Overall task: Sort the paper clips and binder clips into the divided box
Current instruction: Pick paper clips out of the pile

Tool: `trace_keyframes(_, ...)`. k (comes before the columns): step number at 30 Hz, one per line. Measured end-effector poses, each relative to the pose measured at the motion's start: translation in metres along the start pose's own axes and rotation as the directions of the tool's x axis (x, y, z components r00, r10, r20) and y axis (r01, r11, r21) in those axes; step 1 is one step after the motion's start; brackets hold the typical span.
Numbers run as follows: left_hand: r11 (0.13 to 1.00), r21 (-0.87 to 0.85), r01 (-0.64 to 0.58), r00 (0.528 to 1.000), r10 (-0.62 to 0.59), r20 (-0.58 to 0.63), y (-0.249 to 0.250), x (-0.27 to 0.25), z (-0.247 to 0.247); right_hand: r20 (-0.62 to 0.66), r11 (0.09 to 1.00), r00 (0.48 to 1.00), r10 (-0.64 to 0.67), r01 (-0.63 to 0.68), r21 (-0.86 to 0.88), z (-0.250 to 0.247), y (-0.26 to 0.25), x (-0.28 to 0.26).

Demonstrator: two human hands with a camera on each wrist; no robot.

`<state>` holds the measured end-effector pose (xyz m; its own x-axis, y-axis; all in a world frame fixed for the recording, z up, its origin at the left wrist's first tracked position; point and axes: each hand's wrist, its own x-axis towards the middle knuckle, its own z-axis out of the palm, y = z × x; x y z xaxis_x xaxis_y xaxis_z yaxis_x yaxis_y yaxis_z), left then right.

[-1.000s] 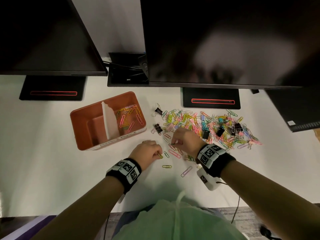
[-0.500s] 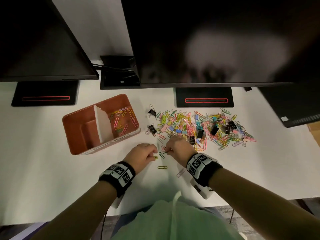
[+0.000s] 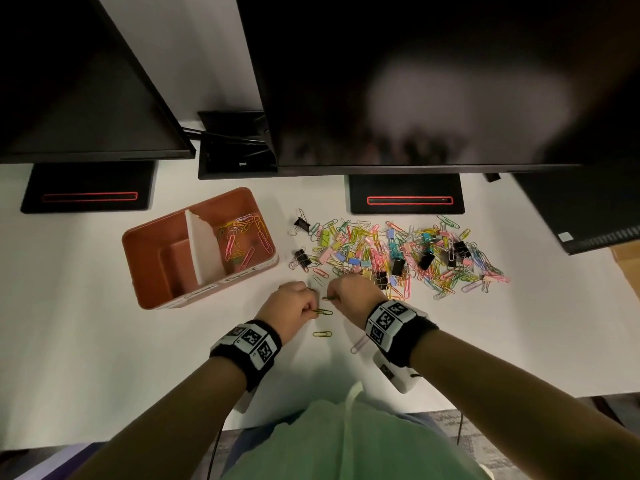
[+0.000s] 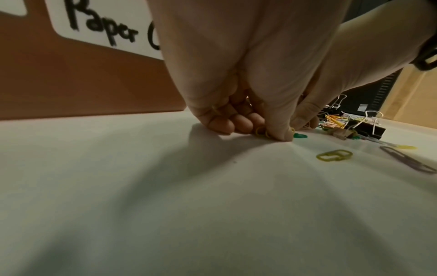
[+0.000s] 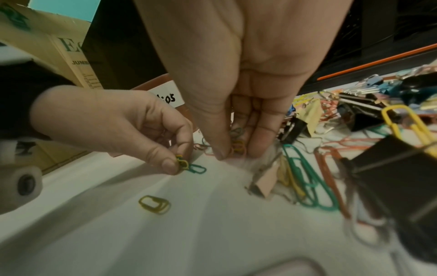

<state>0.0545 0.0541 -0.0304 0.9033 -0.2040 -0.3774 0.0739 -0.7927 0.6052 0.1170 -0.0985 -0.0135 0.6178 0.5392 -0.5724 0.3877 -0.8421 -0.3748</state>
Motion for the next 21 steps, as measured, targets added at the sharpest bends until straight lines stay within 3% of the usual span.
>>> trace_keyframes(5,0.999,-0.026,0.032,0.999,-0.032,-0.003,0.005,-0.013,-0.013,-0.035,0.998,0.998,-0.043,0.044,0.046,-0.008,0.006,-0.012)
trace_keyframes(8,0.992,-0.122,-0.022,0.990,0.004,-0.142,0.019,-0.029,-0.045,-0.154,0.979,0.981,-0.119,0.142,0.147,-0.038,-0.004,-0.024)
trace_keyframes(11,0.981,-0.193,-0.017,0.928,-0.056,-0.367,0.028,-0.042,-0.097,-0.339,0.943,0.919,-0.201,0.276,0.187,-0.078,-0.037,-0.021)
trace_keyframes(13,0.978,-0.204,0.053,0.873,-0.144,-0.466,0.019,-0.042,-0.129,-0.397,0.918,0.889,-0.230,0.334,0.216,-0.096,-0.065,-0.007)
trace_keyframes(15,0.963,-0.214,0.163,0.832,-0.251,-0.495,0.003,-0.038,-0.149,-0.410,0.907,0.875,-0.257,0.365,0.212,-0.105,-0.094,0.012)
trace_keyframes(18,0.925,-0.249,0.287,0.804,-0.374,-0.462,-0.012,-0.034,-0.160,-0.338,0.917,0.910,-0.242,0.328,0.226,-0.102,-0.122,0.034)
trace_keyframes(21,0.961,-0.107,0.255,0.791,-0.271,-0.549,-0.011,-0.041,-0.159,-0.343,0.891,0.907,-0.245,0.351,0.290,-0.096,-0.118,0.035)
